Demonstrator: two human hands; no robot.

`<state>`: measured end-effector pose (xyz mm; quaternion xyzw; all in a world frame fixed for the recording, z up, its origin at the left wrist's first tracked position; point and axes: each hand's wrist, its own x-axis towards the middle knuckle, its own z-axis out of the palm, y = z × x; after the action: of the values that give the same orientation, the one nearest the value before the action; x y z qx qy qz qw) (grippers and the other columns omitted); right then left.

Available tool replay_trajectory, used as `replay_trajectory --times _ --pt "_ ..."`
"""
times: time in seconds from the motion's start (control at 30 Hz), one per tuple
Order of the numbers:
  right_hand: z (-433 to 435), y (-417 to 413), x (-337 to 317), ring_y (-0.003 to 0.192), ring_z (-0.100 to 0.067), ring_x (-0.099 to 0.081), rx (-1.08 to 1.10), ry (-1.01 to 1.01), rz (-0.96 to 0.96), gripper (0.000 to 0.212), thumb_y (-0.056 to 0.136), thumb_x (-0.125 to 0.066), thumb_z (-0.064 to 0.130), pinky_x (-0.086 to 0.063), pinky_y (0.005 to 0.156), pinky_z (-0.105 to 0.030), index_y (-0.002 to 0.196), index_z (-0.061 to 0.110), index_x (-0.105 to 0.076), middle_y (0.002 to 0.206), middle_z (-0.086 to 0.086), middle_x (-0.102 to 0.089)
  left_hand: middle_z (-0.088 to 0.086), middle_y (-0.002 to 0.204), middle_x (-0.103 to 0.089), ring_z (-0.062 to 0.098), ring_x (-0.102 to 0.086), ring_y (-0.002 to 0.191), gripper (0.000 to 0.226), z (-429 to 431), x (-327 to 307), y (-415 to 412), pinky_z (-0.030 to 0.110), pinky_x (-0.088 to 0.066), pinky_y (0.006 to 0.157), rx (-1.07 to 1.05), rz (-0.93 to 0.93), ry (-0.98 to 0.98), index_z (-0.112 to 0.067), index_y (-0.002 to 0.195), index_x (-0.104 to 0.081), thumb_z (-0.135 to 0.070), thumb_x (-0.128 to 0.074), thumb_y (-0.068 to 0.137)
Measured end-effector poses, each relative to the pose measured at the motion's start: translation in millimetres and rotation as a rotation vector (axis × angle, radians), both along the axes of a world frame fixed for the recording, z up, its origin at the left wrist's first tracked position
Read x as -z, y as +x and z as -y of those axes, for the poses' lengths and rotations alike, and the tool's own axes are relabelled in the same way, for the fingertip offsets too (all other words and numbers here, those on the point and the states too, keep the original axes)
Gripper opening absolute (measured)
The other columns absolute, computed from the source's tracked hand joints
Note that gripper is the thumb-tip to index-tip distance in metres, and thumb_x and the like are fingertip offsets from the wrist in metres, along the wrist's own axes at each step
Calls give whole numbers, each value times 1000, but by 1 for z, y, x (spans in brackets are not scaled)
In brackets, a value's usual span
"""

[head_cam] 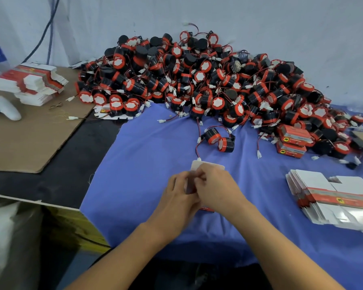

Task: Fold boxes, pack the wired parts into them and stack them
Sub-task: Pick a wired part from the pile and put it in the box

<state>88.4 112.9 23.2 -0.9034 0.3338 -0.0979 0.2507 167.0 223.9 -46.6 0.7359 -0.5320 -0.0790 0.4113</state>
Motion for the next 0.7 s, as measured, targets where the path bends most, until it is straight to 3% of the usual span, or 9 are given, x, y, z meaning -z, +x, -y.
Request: replay_trajectory --times 0.07,0.17,0.27,0.33,0.4,0.5,0.6,0.7 --pt "-5 3 4 89 -21 -65 -25 50 -56 17 87 -52 41 -56 78 -41 95 28 -61 92 8 -70 -20 126 -45 1 -57 114 38 1 0 -4 18 -53 83 3 -534 -26 -55 112 -54 -30 -61 84" --pt "-2 1 6 96 -16 -62 -63 105 -78 27 87 -50 56 -52 82 -36 99 32 -54 101 13 -69 -6 129 -49 11 -65 111 43 10 15 -3 30 -58 83 -22 -882 -158 -46 124 -56 -29 -64 84" --pt "7 -5 0 83 -10 -62 -135 129 -105 17 85 -53 47 -49 69 -27 87 31 -57 88 14 -67 8 134 -51 25 -61 120 53 14 23 0 41 -58 89 26 -1016 -220 -36 128 -57 -18 -71 80" --pt "9 -6 0 81 -12 -63 -153 58 -77 10 87 -59 36 -53 73 -31 85 28 -66 86 11 -68 13 136 -51 33 -59 123 58 14 24 1 50 -55 96 42 -1070 -207 -34 131 -56 -16 -72 79" --pt "7 -5 2 80 -12 -64 -125 25 8 10 88 -65 37 -54 74 -34 87 28 -68 86 9 -68 17 137 -51 36 -60 121 62 13 24 2 54 -52 99 42 -1071 -200 -33 136 -52 -16 -73 80" --pt "5 -2 7 75 -11 -63 -99 -2 49 19 91 -63 45 -54 70 -36 83 28 -65 83 8 -65 21 136 -49 35 -64 117 59 12 24 3 47 -56 94 90 -1081 -217 -30 137 -52 -12 -72 85" --pt "2 -1 10 72 -13 -61 -182 -62 -93 32 95 -53 53 -54 65 -38 80 27 -65 75 6 -65 16 133 -58 26 -66 116 54 11 25 3 37 -57 89 192 -1110 -248 -35 132 -55 -3 -61 89" --pt "6 -3 7 76 -13 -61 -237 3 -153 26 97 -53 44 -54 70 -38 84 29 -70 79 8 -68 13 140 -54 27 -63 122 66 9 29 3 44 -54 96 94 -1051 -225 -54 134 -48 -16 -71 86"
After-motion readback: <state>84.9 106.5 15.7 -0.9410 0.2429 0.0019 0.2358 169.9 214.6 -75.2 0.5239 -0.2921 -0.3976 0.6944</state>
